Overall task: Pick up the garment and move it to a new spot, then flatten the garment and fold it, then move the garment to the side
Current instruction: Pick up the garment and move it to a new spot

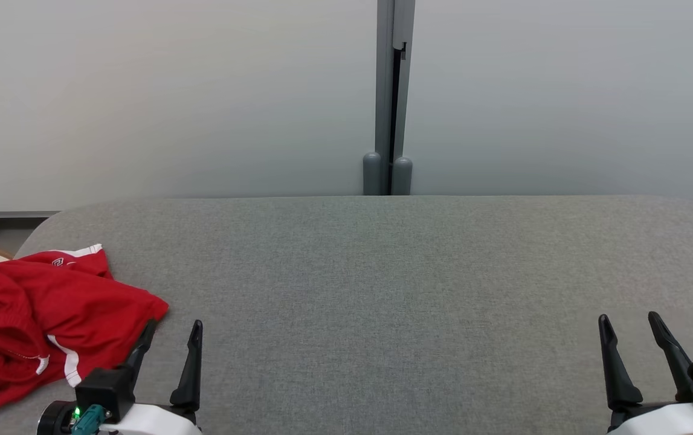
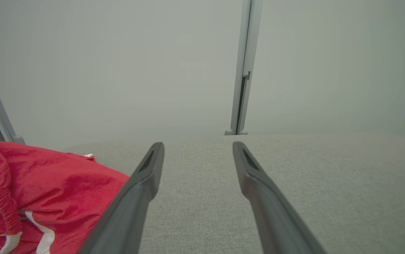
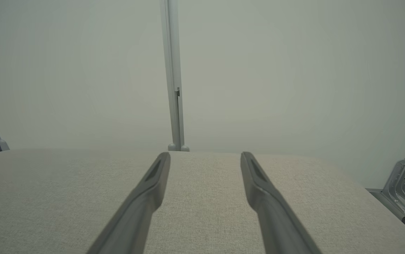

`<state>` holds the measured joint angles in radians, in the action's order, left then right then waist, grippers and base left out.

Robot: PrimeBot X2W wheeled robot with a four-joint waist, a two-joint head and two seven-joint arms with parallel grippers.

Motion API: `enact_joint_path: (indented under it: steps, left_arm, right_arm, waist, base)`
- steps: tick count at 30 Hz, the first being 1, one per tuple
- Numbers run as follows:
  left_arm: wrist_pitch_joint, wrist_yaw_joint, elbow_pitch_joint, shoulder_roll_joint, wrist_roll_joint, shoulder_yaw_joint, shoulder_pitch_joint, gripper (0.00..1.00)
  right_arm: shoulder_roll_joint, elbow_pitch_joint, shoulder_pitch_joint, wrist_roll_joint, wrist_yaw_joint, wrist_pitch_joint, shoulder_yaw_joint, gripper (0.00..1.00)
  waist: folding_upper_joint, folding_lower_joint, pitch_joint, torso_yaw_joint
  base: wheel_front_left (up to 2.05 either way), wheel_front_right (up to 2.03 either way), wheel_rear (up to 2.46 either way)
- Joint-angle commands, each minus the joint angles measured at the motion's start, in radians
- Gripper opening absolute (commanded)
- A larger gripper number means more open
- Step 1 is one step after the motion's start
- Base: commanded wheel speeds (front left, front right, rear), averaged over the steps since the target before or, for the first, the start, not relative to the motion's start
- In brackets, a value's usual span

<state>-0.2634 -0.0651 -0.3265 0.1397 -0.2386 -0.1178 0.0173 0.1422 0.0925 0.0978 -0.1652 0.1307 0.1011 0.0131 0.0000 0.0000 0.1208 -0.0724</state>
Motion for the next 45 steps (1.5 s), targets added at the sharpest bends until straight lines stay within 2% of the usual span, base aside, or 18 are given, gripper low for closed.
enact_joint_path:
  steps: [1, 4, 9, 19, 23, 37, 42, 45]
  left_arm:
    - [-0.002, -0.004, 0.001, 0.003, -0.002, 0.004, 0.016, 1.00]
    - [-0.002, -0.004, -0.001, -0.006, -0.017, 0.013, 0.023, 1.00]
    - [-0.001, 0.003, -0.001, -0.006, -0.027, 0.020, 0.043, 1.00]
    - [-0.001, 0.020, 0.020, 0.028, -0.041, 0.060, 0.038, 1.00]
    - [-0.001, 0.027, 0.031, 0.037, -0.049, 0.076, 0.030, 1.00]
    - [-0.001, 0.043, 0.065, 0.033, -0.069, 0.096, 0.023, 1.00]
    - [0.015, 0.030, 0.040, 0.030, -0.064, 0.071, 0.060, 1.00]
    - [0.033, 0.021, 0.008, 0.026, -0.078, 0.062, 0.110, 1.00]
  right_arm:
    - [-0.002, -0.004, 0.005, -0.004, 0.000, -0.001, -0.002, 1.00]
    - [-0.004, -0.015, 0.008, -0.005, 0.000, -0.001, -0.004, 1.00]
    - [-0.010, -0.038, 0.010, 0.001, 0.000, -0.007, -0.009, 1.00]
    - [-0.034, -0.062, 0.005, 0.009, 0.000, -0.009, -0.043, 1.00]
    - [-0.042, -0.058, -0.006, 0.011, 0.000, -0.004, -0.057, 1.00]
    - [-0.032, -0.042, -0.051, 0.008, 0.000, -0.012, -0.082, 1.00]
    - [-0.036, -0.049, -0.038, 0.007, 0.000, -0.017, -0.077, 1.00]
    - [-0.036, -0.075, -0.044, 0.021, 0.000, -0.037, -0.081, 1.00]
  waist:
    - [0.0000, 0.0000, -0.001, -0.011]
    - [0.0000, 0.0000, -0.004, -0.043]
    - [0.0000, 0.0000, -0.016, -0.133]
    - [0.0000, 0.0000, -0.027, -0.333]
    - [0.0000, 0.0000, -0.030, -0.387]
    - [0.0000, 0.0000, -0.055, -0.408]
    - [0.0000, 0.0000, -0.062, -0.413]
    - [0.0000, 0.0000, -0.103, -0.391]
  base:
    - [0.00, 0.00, 0.00]
    - [0.00, 0.00, 0.00]
    - [0.00, 0.00, 0.00]
    - [0.00, 0.00, 0.00]
    - [0.00, 0.00, 0.00]
    - [0.00, 0.00, 0.00]
    - [0.00, 0.00, 0.00]
    - [0.00, 0.00, 0.00]
